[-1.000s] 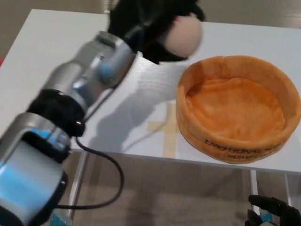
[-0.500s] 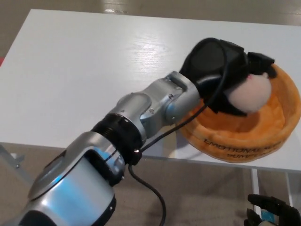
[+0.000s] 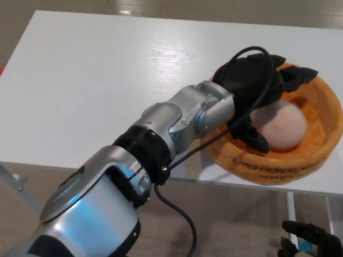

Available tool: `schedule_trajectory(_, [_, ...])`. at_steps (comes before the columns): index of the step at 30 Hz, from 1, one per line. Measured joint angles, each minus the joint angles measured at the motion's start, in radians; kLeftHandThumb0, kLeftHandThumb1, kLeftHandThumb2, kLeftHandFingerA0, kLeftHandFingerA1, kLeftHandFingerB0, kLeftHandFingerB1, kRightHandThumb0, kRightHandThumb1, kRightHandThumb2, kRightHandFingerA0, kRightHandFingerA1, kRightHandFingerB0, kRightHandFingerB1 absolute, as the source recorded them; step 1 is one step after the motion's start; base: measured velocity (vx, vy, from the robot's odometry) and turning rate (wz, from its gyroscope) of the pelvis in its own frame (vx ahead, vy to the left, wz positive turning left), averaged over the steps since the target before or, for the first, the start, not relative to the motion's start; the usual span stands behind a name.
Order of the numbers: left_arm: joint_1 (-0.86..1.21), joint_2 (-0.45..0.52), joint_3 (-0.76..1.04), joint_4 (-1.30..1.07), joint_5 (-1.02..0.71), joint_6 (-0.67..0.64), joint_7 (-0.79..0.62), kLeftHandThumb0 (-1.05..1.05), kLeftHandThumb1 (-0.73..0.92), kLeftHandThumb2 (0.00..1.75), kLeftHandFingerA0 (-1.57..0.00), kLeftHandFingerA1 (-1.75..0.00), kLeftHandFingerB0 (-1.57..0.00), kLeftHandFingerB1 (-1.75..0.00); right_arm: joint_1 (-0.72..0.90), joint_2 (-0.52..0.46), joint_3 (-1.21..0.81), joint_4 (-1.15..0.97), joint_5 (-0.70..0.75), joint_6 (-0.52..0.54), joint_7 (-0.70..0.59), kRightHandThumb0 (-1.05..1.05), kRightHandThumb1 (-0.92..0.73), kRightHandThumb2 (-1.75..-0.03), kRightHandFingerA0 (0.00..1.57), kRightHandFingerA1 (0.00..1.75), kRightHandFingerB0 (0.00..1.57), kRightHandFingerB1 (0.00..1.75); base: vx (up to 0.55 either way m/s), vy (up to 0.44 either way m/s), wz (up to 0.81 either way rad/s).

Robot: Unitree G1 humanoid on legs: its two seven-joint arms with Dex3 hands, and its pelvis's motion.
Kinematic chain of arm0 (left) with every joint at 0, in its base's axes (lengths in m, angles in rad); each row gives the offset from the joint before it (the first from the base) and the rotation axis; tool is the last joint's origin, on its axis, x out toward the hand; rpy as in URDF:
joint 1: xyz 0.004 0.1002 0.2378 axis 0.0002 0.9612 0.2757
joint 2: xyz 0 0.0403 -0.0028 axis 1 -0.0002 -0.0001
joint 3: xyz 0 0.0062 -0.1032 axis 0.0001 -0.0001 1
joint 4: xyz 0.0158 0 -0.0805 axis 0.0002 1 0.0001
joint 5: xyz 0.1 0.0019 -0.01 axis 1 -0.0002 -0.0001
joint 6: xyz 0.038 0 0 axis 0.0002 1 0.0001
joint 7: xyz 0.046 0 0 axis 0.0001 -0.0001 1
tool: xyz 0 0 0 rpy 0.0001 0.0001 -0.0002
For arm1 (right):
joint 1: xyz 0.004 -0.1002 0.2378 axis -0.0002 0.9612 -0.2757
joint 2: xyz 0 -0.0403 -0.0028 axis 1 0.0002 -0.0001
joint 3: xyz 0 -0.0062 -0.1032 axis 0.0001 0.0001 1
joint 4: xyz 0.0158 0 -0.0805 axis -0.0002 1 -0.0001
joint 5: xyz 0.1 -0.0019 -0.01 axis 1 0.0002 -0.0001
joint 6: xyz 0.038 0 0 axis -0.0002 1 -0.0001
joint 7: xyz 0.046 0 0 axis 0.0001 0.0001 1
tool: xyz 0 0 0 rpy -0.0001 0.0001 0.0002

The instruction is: Use the left hand to pick up the pink round toy on the left and place it inside the orange plate on the desk.

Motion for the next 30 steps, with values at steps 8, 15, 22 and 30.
schedule_trajectory(8, [-0.006,0.095,0.097,-0.208,-0.047,0.007,-0.133,-1.05,0.63,0.62,0.00,0.00,0.00,0.00,-0.001,0.000,0.002,0.000,0.000,0.000,0.007,-0.24,-0.57,-0.56,0.80,0.68,0.71,0.58,0.00,0.000,0.00])
schedule_trajectory(15, [0.024,0.188,0.196,-0.484,-0.101,0.019,-0.213,-0.75,0.42,0.83,0.00,0.00,0.00,-0.07,-0.002,-0.001,0.005,0.000,-0.001,0.000,0.009,-0.25,-0.58,-0.57,0.81,0.65,0.71,0.57,0.00,0.000,0.00])
schedule_trajectory(22, [0.112,0.270,0.287,-0.721,-0.166,0.029,-0.255,0.03,0.50,0.54,-0.21,-0.39,-0.31,-0.31,-0.003,-0.002,0.007,-0.001,-0.001,0.000,0.009,-0.24,-0.58,-0.56,0.80,0.64,0.71,0.57,0.00,0.000,0.00])
schedule_trajectory(30, [0.351,0.376,0.415,-1.016,-0.288,0.040,-0.295,0.07,0.50,1.03,-0.17,-0.55,-0.35,-0.57,-0.006,-0.011,0.010,-0.002,-0.001,0.000,0.009,-0.25,-0.57,-0.56,0.82,0.66,0.71,0.58,0.00,0.000,0.00])
